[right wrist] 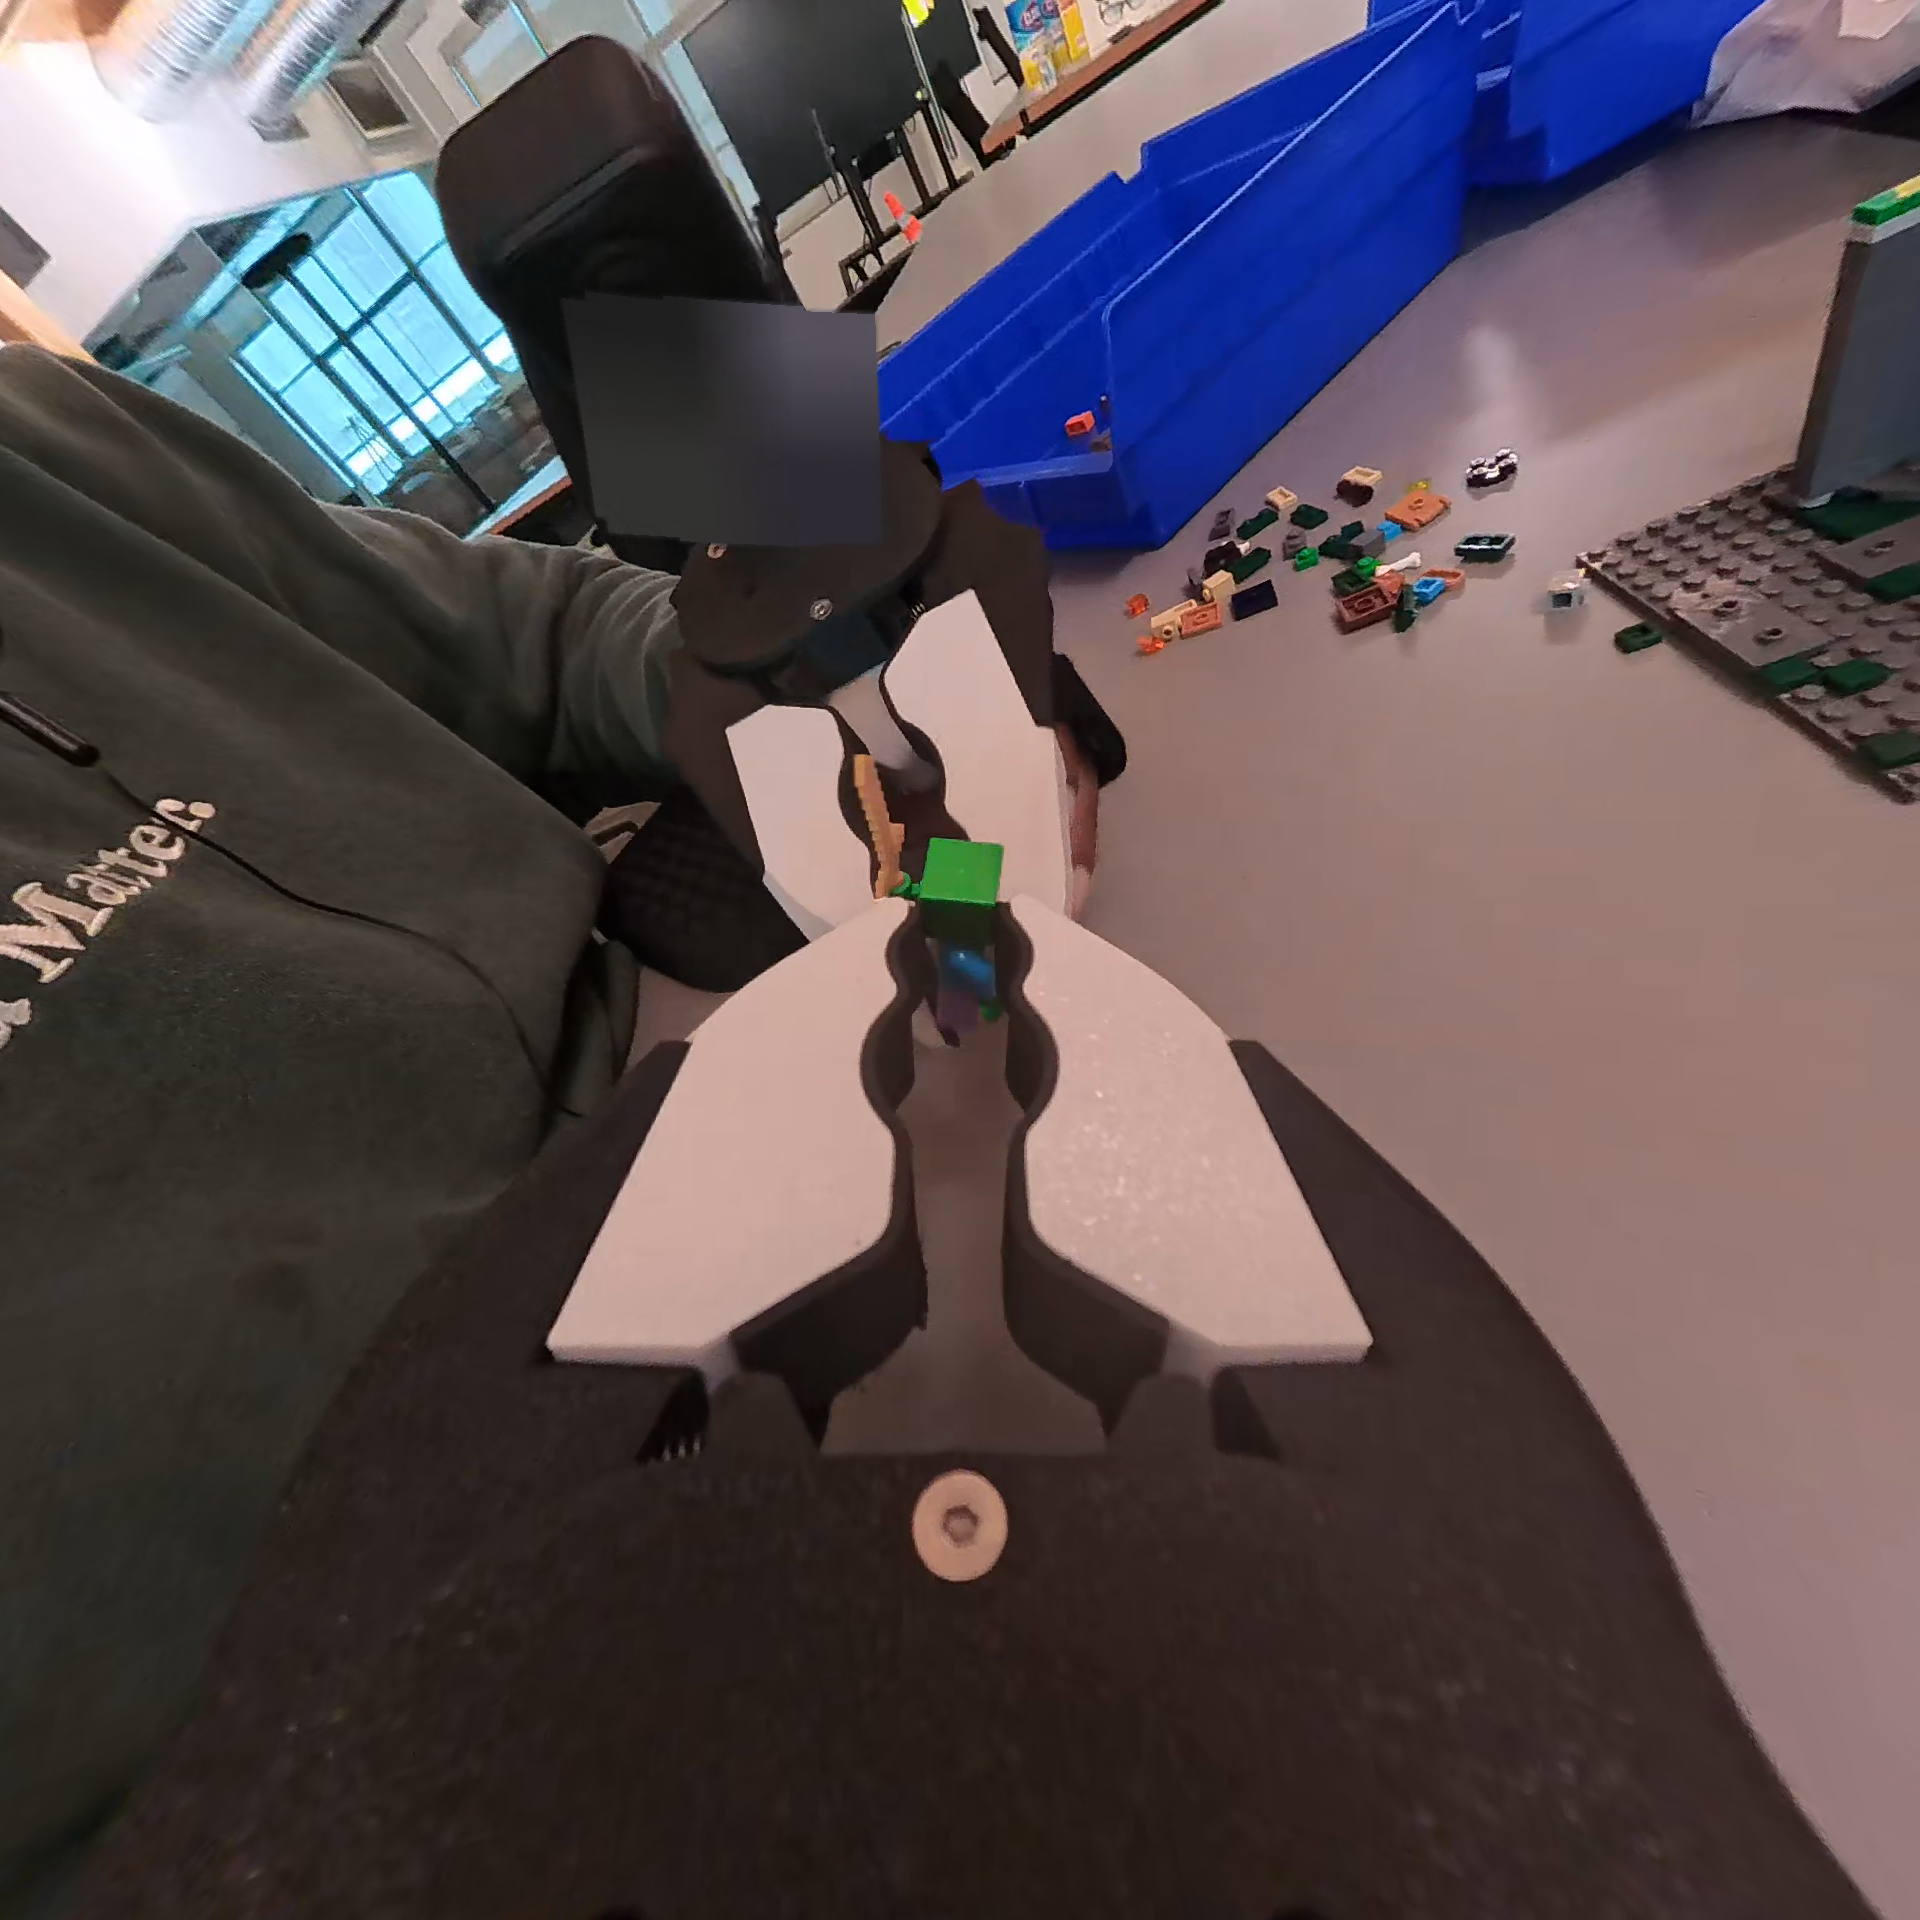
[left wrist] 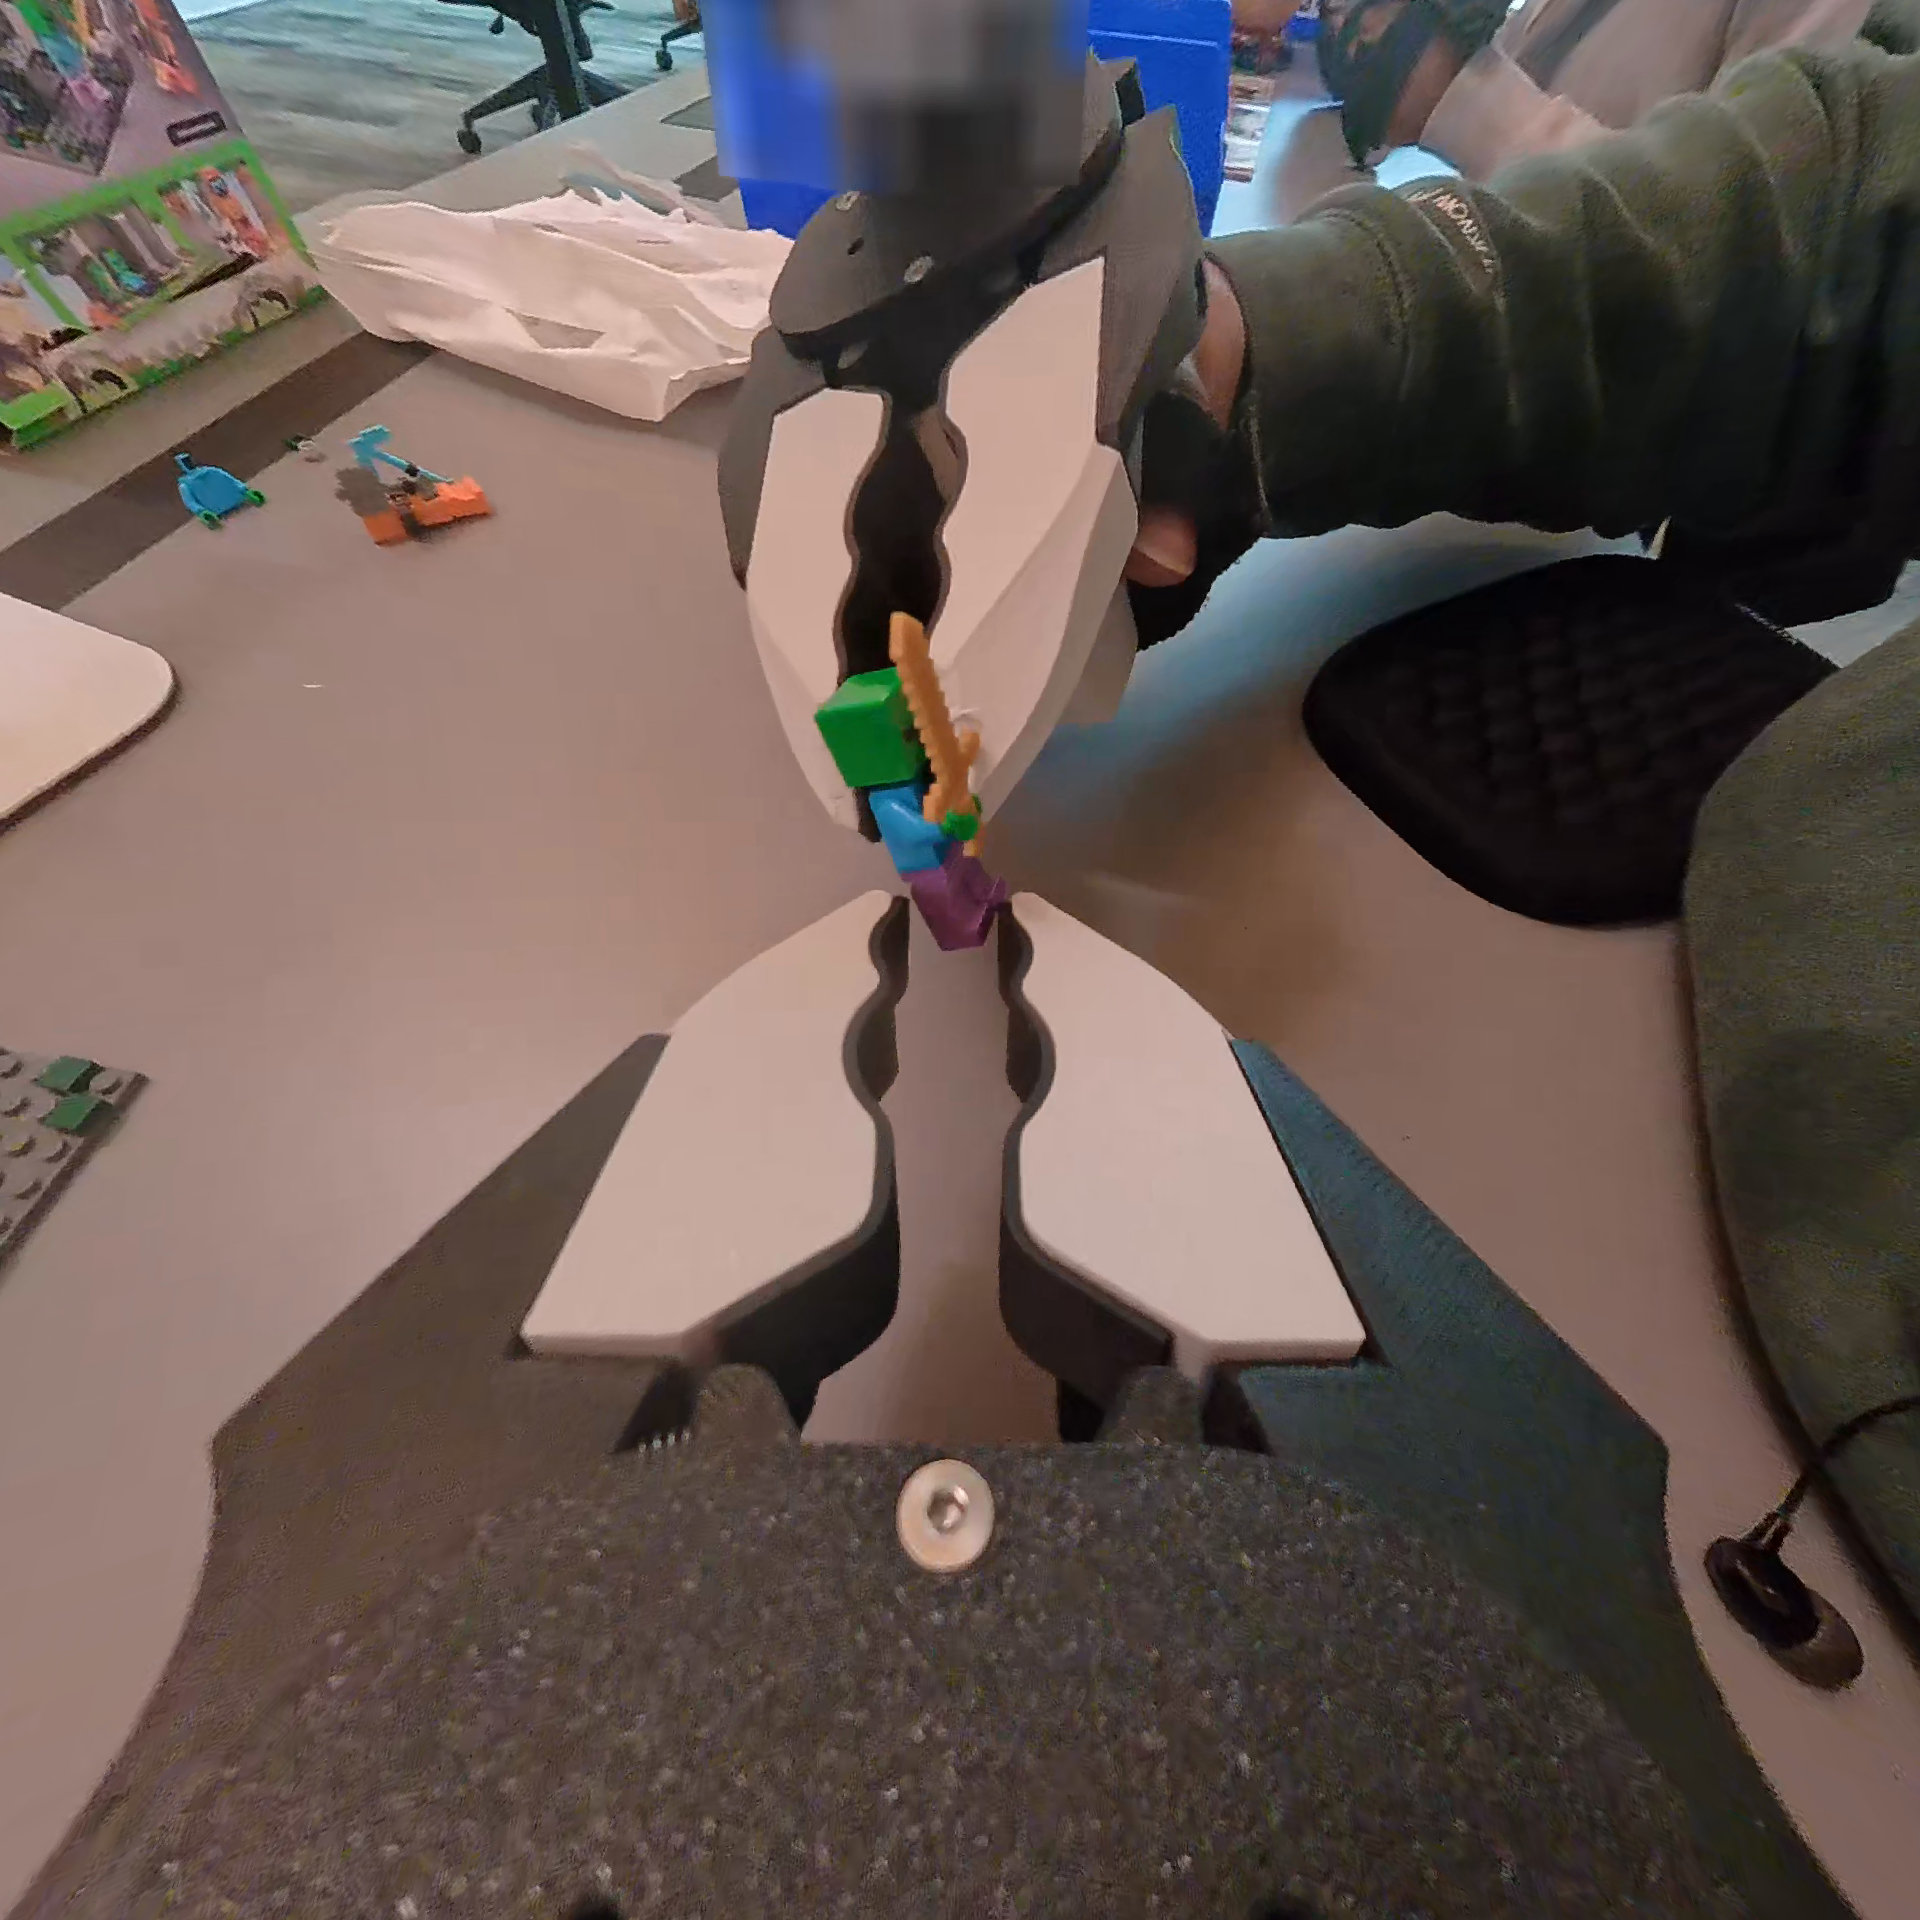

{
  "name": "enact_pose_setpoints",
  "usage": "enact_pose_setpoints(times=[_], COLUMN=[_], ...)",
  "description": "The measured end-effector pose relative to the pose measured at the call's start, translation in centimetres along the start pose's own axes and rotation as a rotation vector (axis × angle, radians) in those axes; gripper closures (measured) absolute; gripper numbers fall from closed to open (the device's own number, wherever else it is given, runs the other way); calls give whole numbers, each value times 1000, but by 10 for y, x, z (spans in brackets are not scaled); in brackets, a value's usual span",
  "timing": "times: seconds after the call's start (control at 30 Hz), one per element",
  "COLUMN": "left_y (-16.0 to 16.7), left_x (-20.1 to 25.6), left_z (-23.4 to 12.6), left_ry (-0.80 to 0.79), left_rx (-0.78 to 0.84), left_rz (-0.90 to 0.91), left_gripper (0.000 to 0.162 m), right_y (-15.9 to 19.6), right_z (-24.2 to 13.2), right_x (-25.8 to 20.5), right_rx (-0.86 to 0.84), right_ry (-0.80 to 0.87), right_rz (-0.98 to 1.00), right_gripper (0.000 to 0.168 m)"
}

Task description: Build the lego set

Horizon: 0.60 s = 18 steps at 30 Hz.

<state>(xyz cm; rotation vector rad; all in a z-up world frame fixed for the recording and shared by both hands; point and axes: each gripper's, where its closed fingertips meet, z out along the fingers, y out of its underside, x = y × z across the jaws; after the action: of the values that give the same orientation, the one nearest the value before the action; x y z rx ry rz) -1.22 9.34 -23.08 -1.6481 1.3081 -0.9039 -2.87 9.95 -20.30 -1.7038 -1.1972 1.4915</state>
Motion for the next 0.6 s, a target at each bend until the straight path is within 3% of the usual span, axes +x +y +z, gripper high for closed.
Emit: enact_pose_setpoints(times=[0.17,0.27,0.43,0.6], left_y=[-6,-13,-21,-30], left_x=[-12,-27,-38,-39], left_z=[-13,-24,-30,-30], left_ry=[-66,-164,-335,-459], left_rx=[15,29,14,60], left_rz=[31,-22,-40,-60], left_gripper=[141,146,141,143], right_y=[-2,1,1,-7], right_z=[-7,-12,-14,-10], right_x=[11,27,48,54], right_rx=[-9,-37,-50,-9], right_ry=[94,245,513,691], right_rz=[-40,-103,-197,-257], right_gripper=[156,156,156,156])
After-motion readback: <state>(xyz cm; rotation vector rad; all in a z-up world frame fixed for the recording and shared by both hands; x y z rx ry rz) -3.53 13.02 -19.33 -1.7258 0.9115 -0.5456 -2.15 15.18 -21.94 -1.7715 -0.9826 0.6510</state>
